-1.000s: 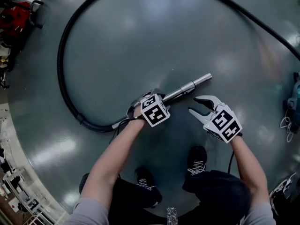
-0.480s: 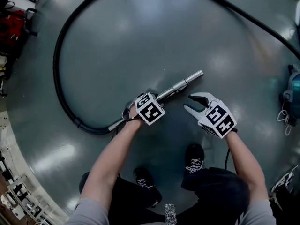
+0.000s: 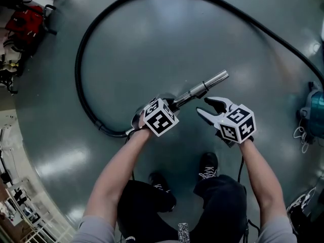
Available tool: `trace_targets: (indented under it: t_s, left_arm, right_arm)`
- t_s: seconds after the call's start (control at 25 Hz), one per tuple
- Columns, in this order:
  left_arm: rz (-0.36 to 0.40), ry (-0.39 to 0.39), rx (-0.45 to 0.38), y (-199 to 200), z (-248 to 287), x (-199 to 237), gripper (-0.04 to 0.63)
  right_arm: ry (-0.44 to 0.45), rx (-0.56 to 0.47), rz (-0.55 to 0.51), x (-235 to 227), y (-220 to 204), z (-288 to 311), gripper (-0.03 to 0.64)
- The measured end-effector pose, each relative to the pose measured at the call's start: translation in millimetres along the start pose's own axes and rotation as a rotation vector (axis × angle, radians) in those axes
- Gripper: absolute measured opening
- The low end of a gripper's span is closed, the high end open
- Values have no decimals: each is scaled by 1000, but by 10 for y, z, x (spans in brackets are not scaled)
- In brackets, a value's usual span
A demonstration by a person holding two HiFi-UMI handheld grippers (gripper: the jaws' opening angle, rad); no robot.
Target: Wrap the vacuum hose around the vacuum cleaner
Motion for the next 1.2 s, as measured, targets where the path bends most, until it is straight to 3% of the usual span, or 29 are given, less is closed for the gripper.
trace_targets:
  t_s: [0.28,0.44,0.56,0.68,0.84,1.04,1.2]
  left_arm:
    - [-15,-1,-64,523,-900,-184,169]
    - [-26,-12,-110,841,-1350,-364,169]
    - [-38,-13,-137,1069,-1667,-509,169]
    - [-60,-2,-157,1242,-2016,-625,170]
    - [-66,19,-192,1520,-2492,-829,170]
    - [-37,56,-261,1920,-3160,-988,178]
    - [14,95,-267,2153,-3724,-1138,203]
  right_arm:
    - [19,-119,212,615,465,-360,300]
    - [57,-258,290,1047,810,-624,265]
    - [80,-314,288,1331,1033,-865,213]
    - [90,-321,205,1673,1202,-1130,202]
    - [92,-294,-2,2197,1395,-1559,195]
    - [121,-288,-179,2799,1754,-2094,193]
    - [162,-257,-295,3262,2013,-2521,193]
Point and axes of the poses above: the fingertips, and each gripper's own axes: z forward along the fingers, x to its left, y out of its top, the point moved 6 cm from there along -z, backward along the fingers, and after that the axes turned 14 degrees about z, right-handed, at the moved point
